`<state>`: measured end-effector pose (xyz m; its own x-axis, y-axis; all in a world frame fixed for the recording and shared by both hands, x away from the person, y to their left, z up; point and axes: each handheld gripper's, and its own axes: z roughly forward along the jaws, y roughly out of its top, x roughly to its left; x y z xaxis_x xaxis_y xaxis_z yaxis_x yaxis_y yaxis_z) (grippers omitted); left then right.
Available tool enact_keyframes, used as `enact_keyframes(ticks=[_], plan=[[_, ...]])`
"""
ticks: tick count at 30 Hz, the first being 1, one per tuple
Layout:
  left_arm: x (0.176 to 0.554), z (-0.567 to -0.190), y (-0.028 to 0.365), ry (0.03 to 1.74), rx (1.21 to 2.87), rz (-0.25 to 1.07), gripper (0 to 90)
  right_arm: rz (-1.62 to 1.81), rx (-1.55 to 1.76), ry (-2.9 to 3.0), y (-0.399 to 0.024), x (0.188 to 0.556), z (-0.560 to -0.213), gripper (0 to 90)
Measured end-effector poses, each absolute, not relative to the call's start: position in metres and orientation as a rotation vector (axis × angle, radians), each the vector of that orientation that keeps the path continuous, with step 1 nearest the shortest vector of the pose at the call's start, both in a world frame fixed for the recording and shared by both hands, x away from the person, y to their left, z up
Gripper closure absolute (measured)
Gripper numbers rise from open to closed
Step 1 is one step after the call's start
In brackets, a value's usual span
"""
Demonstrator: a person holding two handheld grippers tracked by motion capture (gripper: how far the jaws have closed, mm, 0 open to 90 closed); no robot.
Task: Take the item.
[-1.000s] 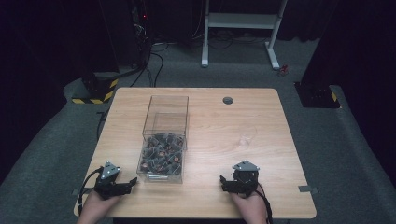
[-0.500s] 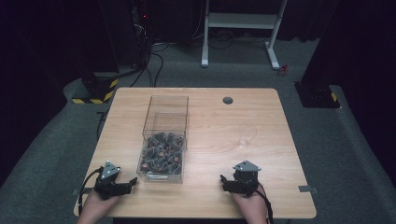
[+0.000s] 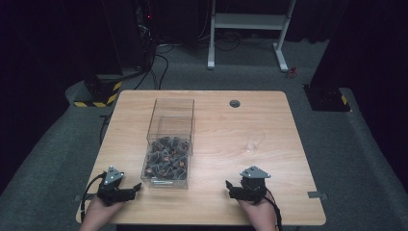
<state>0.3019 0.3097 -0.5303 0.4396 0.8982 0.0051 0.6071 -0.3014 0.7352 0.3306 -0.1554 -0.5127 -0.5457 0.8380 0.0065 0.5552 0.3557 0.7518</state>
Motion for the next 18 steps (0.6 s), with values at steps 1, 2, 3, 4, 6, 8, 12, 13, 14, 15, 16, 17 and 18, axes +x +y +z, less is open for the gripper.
enact_keyframes(ticks=[1,2,3,4,6,8,12,13,14,15,16,17,18], plan=[[0.302,-0.530,0.310,1.260,2.024,0.558,14.2,1.027,1.209,2.240,-0.155,0.330,-0.512,12.9],[0.302,-0.530,0.310,1.260,2.024,0.558,14.2,1.027,1.209,2.240,-0.155,0.330,-0.512,12.9],[0.302,-0.530,0.310,1.260,2.025,0.559,14.2,1.027,1.196,2.242,-0.155,0.330,-0.511,12.9],[0.302,-0.530,0.310,1.260,2.026,0.556,14.2,1.032,1.204,2.240,-0.154,0.329,-0.510,12.9],[0.302,-0.530,0.310,1.260,2.025,0.558,14.2,1.040,1.198,2.238,-0.153,0.328,-0.508,12.9],[0.302,-0.530,0.310,1.260,2.024,0.558,14.2,1.048,1.189,2.237,-0.152,0.327,-0.507,12.9],[0.302,-0.530,0.310,1.260,2.024,0.558,14.2,1.060,1.169,2.243,-0.150,0.326,-0.505,13.0],[0.302,-0.530,0.310,1.260,2.024,0.557,14.2,1.067,1.158,2.245,-0.148,0.325,-0.504,13.4],[0.302,-0.530,0.310,1.260,2.024,0.557,14.2,1.067,1.158,2.245,-0.148,0.325,-0.504,13.4],[0.302,-0.530,0.310,1.262,2.023,0.553,14.2,1.075,1.143,2.245,-0.147,0.324,-0.503,13.5],[0.302,-0.530,0.310,1.262,2.023,0.553,14.2,1.082,1.143,2.244,-0.146,0.323,-0.502,13.6],[0.302,-0.530,0.310,1.260,2.024,0.557,14.2,1.085,1.133,2.244,-0.146,0.323,-0.502,13.8],[0.302,-0.530,0.310,1.260,2.024,0.557,14.2,1.085,1.133,2.244,-0.146,0.323,-0.502,13.8]])
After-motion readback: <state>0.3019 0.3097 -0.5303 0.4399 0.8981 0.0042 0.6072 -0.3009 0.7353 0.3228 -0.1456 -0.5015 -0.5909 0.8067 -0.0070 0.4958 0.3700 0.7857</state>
